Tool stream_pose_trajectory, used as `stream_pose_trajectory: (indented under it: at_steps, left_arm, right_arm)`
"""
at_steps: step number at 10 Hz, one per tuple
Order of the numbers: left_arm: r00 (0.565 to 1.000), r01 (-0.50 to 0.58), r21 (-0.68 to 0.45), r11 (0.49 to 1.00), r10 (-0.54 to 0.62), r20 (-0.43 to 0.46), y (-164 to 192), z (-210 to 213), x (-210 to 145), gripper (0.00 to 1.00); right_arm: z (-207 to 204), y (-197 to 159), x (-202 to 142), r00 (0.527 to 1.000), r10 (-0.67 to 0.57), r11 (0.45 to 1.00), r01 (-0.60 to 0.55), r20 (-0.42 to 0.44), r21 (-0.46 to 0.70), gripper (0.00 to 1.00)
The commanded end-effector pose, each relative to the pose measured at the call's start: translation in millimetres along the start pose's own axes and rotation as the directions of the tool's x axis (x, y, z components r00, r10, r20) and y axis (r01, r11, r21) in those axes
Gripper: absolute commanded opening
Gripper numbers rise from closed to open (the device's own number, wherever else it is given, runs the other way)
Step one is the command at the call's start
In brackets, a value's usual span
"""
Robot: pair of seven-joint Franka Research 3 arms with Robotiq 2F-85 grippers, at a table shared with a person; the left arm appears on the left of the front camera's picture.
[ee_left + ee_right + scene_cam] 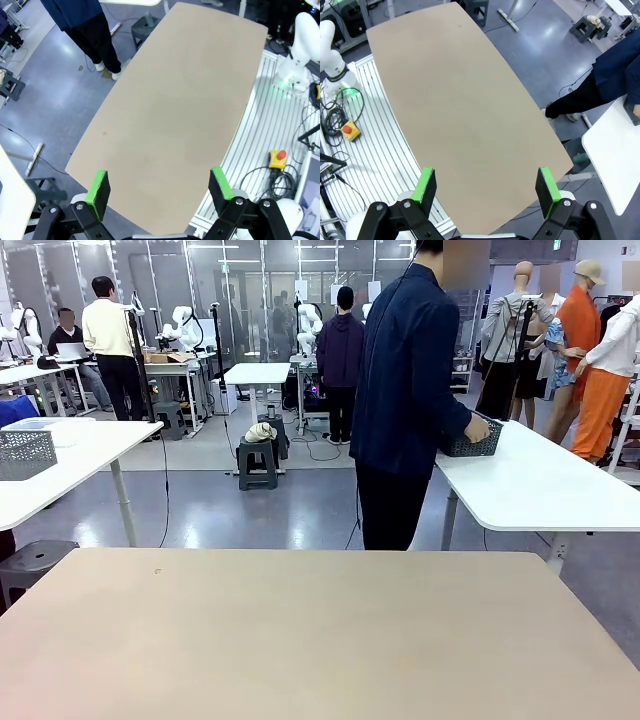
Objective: Fold the towels and place them in the basket.
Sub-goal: When a person lays out a Towel with hook on the table, fold it in half twice.
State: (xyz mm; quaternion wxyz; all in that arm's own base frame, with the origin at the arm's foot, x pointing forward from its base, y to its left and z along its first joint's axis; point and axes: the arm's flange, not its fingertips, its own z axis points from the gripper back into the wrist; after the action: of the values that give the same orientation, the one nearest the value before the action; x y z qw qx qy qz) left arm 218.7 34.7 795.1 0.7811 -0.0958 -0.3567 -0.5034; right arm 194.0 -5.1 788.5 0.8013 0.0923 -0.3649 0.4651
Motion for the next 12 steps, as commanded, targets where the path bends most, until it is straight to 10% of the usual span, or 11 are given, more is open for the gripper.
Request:
stream_pose_trajectory:
  at_steps: [1, 12]
  left_arm:
    - [1.0, 0.01, -0.006, 1.0, -0.01, 0.006, -0.9, -0.9, 2.0, 1.0]
    - [1.0, 0.01, -0.006, 1.0, -0.01, 0.006, -0.9, -0.9, 2.0, 1.0]
  right_arm:
    - [0.5, 0.5, 0.5, 1.0, 0.005, 1.0, -0.005, 0.009, 0.003, 1.0]
    - [0.5, 0.5, 0.5, 1.0, 0.005, 1.0, -0.005, 0.009, 0.003, 1.0]
